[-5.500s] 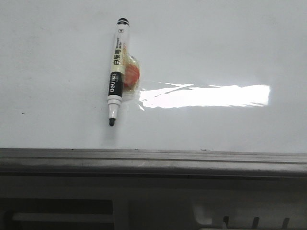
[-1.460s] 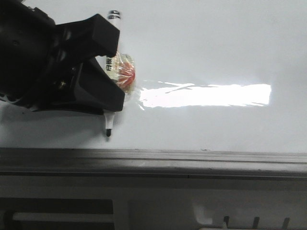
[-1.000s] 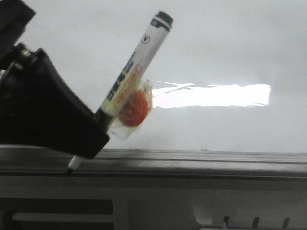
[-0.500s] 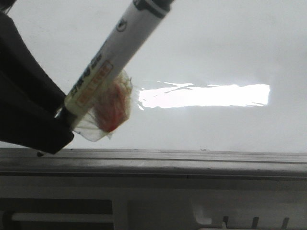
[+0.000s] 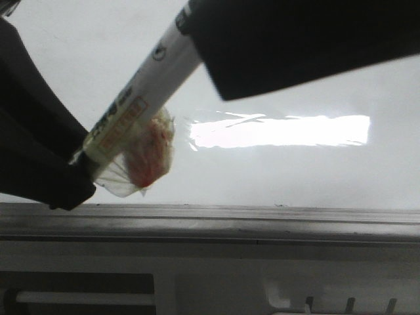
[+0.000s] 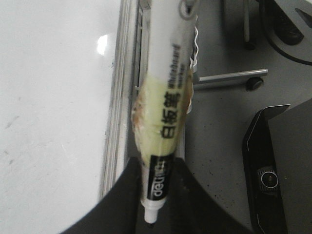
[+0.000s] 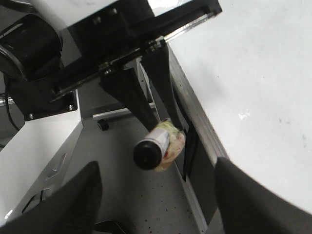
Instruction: Write number 6 on whiteboard
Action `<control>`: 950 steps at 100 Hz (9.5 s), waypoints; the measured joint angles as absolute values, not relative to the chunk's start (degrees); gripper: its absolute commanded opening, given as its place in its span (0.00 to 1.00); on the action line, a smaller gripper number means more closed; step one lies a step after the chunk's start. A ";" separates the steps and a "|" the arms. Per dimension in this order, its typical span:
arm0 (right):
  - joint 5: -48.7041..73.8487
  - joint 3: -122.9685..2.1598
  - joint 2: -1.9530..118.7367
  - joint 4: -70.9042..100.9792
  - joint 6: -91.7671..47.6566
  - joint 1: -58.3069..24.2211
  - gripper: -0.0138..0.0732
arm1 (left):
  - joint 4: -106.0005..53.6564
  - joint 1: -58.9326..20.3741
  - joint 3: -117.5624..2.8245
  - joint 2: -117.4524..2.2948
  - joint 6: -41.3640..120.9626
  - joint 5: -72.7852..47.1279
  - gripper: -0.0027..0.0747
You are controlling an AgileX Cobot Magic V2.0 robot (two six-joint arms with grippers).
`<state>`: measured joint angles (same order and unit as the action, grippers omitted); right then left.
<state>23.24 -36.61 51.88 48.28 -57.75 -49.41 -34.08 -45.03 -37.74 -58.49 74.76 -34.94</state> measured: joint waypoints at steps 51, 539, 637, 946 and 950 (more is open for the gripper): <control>17.50 -40.31 60.36 54.57 -57.86 -54.89 0.66 | -34.04 -45.03 -37.74 -58.49 74.76 -34.84 0.01; 26.18 -44.95 56.69 8.48 -25.66 -38.86 0.09 | -53.94 -31.03 -20.87 -22.01 52.03 -19.31 0.05; 31.58 -46.65 58.23 14.35 -25.66 -57.49 0.08 | -54.08 -49.11 -41.08 -68.08 79.26 -37.09 0.51; 41.60 -45.53 31.38 15.74 -19.73 -35.23 0.09 | -100.05 -51.15 -40.71 -77.38 67.23 1.89 0.73; 41.60 -45.53 31.38 15.74 -19.73 -35.23 0.09 | -100.05 -51.19 -40.75 -77.38 67.23 1.62 0.76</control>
<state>41.60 -45.53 31.38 15.74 -19.73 -35.23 -100.05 -51.19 -40.75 -77.38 67.23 1.62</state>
